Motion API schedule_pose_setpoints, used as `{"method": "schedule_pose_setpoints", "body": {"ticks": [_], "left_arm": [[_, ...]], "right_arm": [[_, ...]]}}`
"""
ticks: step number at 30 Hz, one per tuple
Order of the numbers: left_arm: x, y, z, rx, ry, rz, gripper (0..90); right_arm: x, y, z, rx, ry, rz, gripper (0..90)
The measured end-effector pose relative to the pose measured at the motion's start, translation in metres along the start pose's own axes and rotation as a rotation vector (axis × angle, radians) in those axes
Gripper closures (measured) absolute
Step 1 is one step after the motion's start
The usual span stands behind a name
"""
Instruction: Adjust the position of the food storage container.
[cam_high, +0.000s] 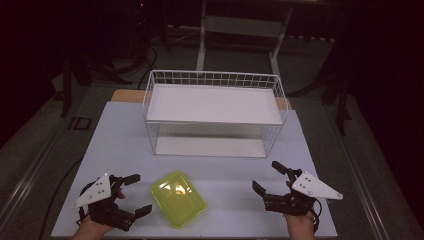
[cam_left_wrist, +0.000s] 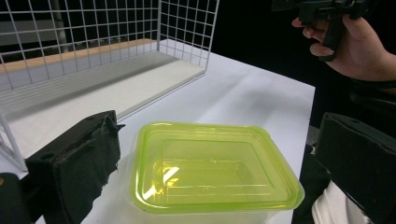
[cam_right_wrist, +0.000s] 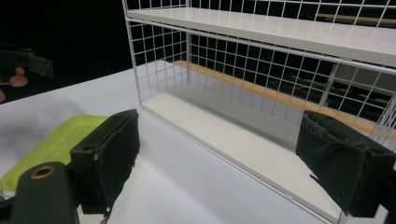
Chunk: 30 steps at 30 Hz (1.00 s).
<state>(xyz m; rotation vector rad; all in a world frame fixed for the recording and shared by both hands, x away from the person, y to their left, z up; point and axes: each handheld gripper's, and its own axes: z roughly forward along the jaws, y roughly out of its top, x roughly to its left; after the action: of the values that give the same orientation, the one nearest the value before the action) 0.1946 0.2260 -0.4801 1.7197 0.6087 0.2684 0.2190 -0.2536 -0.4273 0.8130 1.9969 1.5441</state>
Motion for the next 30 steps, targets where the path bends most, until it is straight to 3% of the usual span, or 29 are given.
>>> {"method": "schedule_pose_setpoints", "body": {"ticks": [10, 14, 16, 17, 19, 22, 23, 24, 25, 26, 30], "left_arm": [[-0.008, 0.002, 0.005, 0.02, -0.034, 0.025, 0.7], [-0.013, -0.002, 0.011, 0.063, -0.057, 0.028, 0.7], [-0.017, -0.004, 0.013, 0.079, -0.075, 0.031, 2.8], [-0.021, -0.005, 0.017, 0.103, -0.106, 0.035, 7.8], [-0.023, -0.005, 0.019, 0.112, -0.112, 0.045, 9.8], [-0.03, -0.005, 0.024, 0.138, -0.138, 0.053, 28.7], [-0.033, -0.005, 0.026, 0.147, -0.145, 0.054, 28.7], [-0.033, -0.005, 0.026, 0.147, -0.145, 0.054, 34.8], [-0.038, -0.007, 0.03, 0.195, -0.171, 0.07, 44.9], [-0.039, -0.008, 0.031, 0.208, -0.182, 0.075, 50.1], [-0.04, -0.014, 0.033, 0.27, -0.185, 0.096, 70.8]], "right_arm": [[-0.003, 0.004, -0.002, -0.028, 0.001, 0.01, 13.2], [-0.002, 0.005, 0.001, -0.009, 0.026, 0.003, 13.1], [-0.001, 0.005, 0.001, -0.007, 0.022, -0.001, 13.1], [-0.001, 0.005, 0.002, -0.006, 0.03, 0.008, 13.1], [-0.001, 0.005, 0.002, -0.007, 0.033, 0.009, 13.1], [-0.002, 0.005, 0.002, -0.004, 0.035, 0.02, 13.1], [-0.002, 0.004, 0.002, -0.004, 0.038, 0.024, 13.1], [-0.003, 0.004, 0.003, -0.002, 0.04, 0.031, 13.1], [-0.003, 0.003, 0.003, 0.002, 0.043, 0.038, 13.1], [-0.003, 0.003, 0.004, 0.003, 0.045, 0.041, 13.1], [-0.003, 0.003, 0.005, 0.008, 0.053, 0.045, 13.2]]}}
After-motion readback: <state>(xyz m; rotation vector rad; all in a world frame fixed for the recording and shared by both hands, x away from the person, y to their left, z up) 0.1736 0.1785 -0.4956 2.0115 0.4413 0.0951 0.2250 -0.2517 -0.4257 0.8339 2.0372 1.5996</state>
